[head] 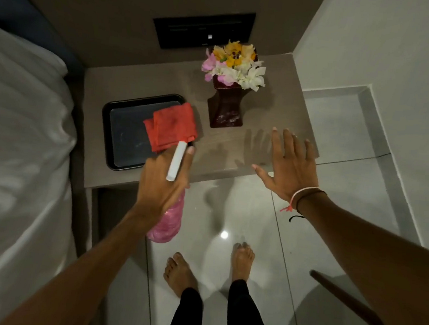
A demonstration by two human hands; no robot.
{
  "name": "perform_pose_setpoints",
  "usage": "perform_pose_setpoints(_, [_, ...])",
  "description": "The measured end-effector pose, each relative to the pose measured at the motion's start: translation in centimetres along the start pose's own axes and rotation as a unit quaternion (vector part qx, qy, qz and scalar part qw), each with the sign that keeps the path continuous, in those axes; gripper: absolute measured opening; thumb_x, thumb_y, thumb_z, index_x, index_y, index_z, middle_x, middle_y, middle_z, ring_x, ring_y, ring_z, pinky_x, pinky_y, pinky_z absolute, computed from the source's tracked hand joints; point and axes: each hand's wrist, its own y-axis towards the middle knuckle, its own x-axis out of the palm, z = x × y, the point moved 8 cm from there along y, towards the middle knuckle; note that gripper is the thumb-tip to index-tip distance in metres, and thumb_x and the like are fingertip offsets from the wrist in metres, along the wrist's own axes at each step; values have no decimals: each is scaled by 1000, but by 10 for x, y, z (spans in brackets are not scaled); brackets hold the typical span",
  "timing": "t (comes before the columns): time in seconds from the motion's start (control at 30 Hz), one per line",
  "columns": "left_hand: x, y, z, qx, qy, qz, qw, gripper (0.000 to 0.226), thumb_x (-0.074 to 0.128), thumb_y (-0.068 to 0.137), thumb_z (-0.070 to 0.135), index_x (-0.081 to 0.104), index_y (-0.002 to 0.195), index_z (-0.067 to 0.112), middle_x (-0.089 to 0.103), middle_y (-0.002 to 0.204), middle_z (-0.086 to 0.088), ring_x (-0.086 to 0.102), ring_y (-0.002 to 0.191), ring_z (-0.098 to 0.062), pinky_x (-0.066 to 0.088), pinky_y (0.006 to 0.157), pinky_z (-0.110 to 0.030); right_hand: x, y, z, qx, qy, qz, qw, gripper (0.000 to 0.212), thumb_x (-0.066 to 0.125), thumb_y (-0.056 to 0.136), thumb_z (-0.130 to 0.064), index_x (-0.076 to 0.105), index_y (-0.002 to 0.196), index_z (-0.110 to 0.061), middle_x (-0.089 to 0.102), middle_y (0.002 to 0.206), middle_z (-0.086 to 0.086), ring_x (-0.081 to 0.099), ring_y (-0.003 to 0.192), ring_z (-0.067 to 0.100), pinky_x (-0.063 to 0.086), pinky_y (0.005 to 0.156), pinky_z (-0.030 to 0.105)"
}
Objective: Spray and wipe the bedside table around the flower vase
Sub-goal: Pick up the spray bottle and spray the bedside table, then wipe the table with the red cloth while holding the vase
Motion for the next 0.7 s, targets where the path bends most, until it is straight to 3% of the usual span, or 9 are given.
perform_pose_setpoints(0.1, [-52, 8, -3, 18, -27, 80, 996, 28, 54, 107, 33, 64, 92, 12, 71, 70, -14, 73, 56, -28, 63, 53, -50, 1, 3, -22, -21, 16, 3, 1000, 93, 43, 86, -68, 20, 153, -9, 38, 152, 25, 41, 138, 42, 33, 114, 60])
perform_pose_setpoints(0.2, [-105, 30, -8, 31, -40, 173, 984, 32, 51, 105, 37, 65, 87, 15, 70, 80, -19, 72, 70, -39, 62, 66, -57, 0, 9, -52, -47, 18, 6, 999, 93, 38, 85, -70, 21, 153, -9, 39, 150, 23, 42, 136, 41, 35, 113, 58])
perform_pose_setpoints(0.3, [-135, 63, -22, 19, -54, 211, 976, 49, 49, 105, 46, 66, 96, 1, 71, 82, -21, 73, 70, -34, 63, 66, -54, -2, 20, -86, -73, 24, 7, 997, 93, 37, 86, -71, 22, 153, -8, 40, 148, 23, 43, 134, 40, 36, 113, 56])
perform_pose_setpoints(0.5, [-153, 114, -33, 61, -50, 281, 956, 40, 52, 106, 37, 63, 93, 0, 63, 73, -11, 64, 61, -26, 58, 59, -49, -11, 52, -142, -104, 83, 7, 991, 86, 42, 91, -62, 17, 156, -11, 35, 154, 21, 40, 139, 36, 36, 114, 50])
perform_pose_setpoints(0.6, [-149, 128, -47, 51, -60, 314, 946, 35, 55, 105, 31, 62, 87, 1, 54, 68, 3, 54, 54, -11, 56, 57, -48, -16, 77, -164, -61, 154, 25, 986, 78, 48, 93, -51, 21, 153, -10, 45, 145, 18, 49, 130, 36, 44, 105, 49])
perform_pose_setpoints(0.7, [-137, 138, -63, 57, -100, 311, 943, 34, 56, 105, 24, 59, 81, 0, 52, 64, -1, 52, 51, -10, 52, 54, -49, 5, 104, -168, 60, 273, -13, 960, 67, 55, 94, -40, 30, 145, -5, 56, 130, 23, 57, 118, 42, 50, 96, 50])
